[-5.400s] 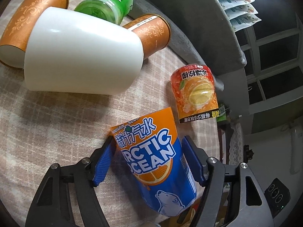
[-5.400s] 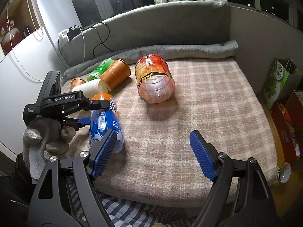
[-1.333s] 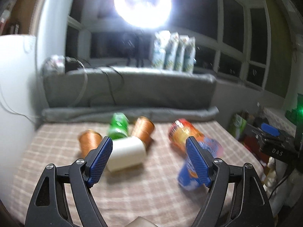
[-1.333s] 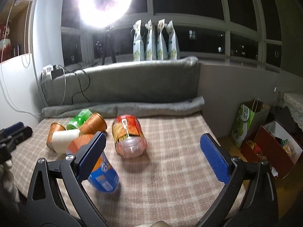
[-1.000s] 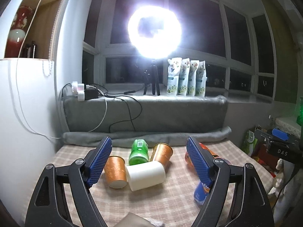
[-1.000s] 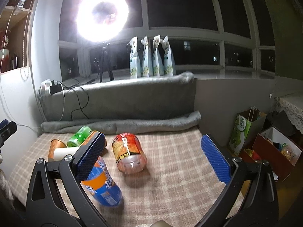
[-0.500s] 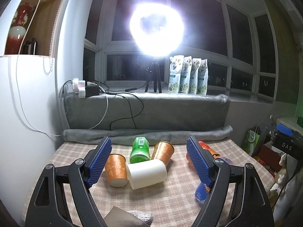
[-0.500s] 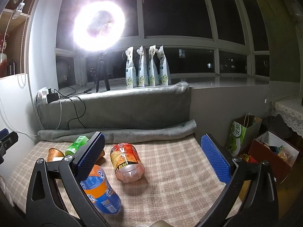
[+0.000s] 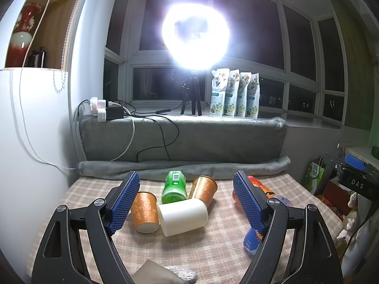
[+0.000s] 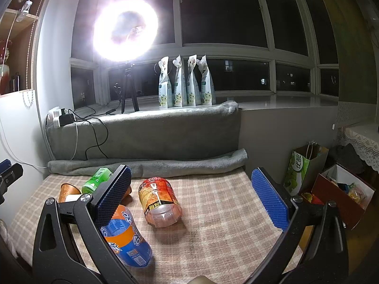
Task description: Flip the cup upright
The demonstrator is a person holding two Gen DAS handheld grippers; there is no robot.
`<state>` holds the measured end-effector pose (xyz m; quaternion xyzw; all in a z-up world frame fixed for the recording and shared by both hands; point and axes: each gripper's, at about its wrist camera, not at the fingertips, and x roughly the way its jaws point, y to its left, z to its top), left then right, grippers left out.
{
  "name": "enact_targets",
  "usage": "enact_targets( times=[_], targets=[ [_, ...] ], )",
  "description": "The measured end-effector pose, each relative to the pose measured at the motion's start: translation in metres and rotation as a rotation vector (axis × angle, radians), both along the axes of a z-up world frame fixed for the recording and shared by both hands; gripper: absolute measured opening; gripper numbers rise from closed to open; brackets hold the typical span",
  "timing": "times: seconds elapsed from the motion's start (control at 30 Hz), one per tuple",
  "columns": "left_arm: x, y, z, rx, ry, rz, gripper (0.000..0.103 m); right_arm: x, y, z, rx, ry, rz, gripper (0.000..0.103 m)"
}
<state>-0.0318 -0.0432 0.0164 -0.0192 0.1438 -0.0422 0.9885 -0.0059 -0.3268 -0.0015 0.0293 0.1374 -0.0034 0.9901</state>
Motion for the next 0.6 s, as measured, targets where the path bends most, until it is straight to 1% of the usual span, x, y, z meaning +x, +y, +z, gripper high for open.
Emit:
enact_targets(
  times=[0.6],
  targets=[
    [0.0006, -0.0013, -0.0001, -0.002, 0.002, -0.004, 0.081, 0.0018, 0.0011, -0.0029, -0.001, 0.004, 0.007, 0.103]
  ],
)
